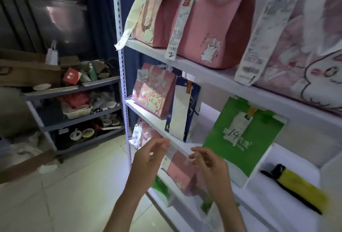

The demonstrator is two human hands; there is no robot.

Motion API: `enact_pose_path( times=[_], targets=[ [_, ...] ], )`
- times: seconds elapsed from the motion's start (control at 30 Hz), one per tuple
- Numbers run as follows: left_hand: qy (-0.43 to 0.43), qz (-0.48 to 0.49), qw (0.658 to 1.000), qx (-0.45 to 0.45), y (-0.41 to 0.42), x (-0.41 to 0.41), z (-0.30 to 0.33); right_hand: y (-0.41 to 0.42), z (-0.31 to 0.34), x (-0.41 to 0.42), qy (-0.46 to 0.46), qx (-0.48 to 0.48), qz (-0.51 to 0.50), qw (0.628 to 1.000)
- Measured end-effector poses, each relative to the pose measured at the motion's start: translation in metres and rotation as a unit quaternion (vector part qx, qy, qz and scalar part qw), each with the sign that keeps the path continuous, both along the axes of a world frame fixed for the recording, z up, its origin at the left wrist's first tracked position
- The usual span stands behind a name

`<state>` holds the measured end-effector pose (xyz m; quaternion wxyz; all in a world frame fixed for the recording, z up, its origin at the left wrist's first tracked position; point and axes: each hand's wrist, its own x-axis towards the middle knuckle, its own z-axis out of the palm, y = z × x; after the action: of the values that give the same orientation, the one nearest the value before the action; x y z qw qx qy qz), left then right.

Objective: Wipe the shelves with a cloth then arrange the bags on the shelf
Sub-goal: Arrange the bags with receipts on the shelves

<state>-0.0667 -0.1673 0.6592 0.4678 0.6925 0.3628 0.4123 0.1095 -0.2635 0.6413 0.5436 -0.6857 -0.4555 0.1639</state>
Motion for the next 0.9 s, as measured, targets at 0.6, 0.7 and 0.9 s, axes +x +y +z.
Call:
enact_pose_path(
  times=[0.6, 0.7, 0.9],
  targets=[
    [-0.127, -0.293, 0.938, 0.132, 0.097, 0.125, 0.143, 0.012, 0.141, 0.026, -0.194, 0.17, -0.315, 0.913],
    [-0.163, -0.313, 0.923, 0.152, 0.089, 0.146, 0.163, -0.006, 0.164, 0.036, -0.219, 0.209, -0.388, 0.871],
    [-0.166, -0.341, 0.904, 0.197, 0.074, 0.173, 0.18, -0.038, 0.186, 0.069, -0.269, 0.249, -0.577, 0.73]
  ],
)
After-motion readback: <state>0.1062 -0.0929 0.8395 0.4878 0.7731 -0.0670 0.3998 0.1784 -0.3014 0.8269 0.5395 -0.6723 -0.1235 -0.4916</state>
